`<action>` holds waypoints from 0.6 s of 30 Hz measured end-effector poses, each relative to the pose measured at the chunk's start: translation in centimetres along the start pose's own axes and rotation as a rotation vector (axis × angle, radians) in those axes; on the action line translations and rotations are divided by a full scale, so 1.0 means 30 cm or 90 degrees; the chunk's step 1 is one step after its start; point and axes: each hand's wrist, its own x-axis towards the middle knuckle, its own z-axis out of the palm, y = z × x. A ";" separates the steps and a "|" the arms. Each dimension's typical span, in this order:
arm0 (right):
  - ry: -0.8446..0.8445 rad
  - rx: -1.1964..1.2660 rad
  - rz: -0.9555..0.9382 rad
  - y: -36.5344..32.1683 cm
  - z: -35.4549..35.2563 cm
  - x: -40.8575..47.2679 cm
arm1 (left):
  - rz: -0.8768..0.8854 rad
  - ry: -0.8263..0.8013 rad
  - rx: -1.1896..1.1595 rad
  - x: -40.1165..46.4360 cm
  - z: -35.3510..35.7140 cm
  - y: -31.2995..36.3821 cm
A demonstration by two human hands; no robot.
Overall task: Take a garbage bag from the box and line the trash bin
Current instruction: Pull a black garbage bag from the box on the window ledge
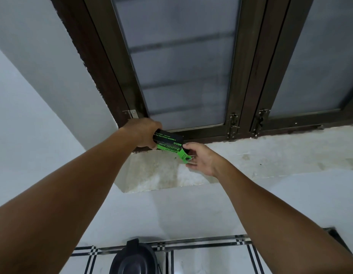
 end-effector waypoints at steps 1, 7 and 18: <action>0.038 0.001 -0.011 -0.005 0.000 0.007 | -0.014 0.004 -0.017 0.001 0.019 -0.001; 0.344 0.032 -0.158 -0.026 -0.004 0.012 | -0.059 -0.018 -0.045 -0.004 0.162 0.021; 0.476 0.064 -0.306 -0.069 0.018 0.023 | -0.085 -0.017 0.013 -0.033 0.382 0.051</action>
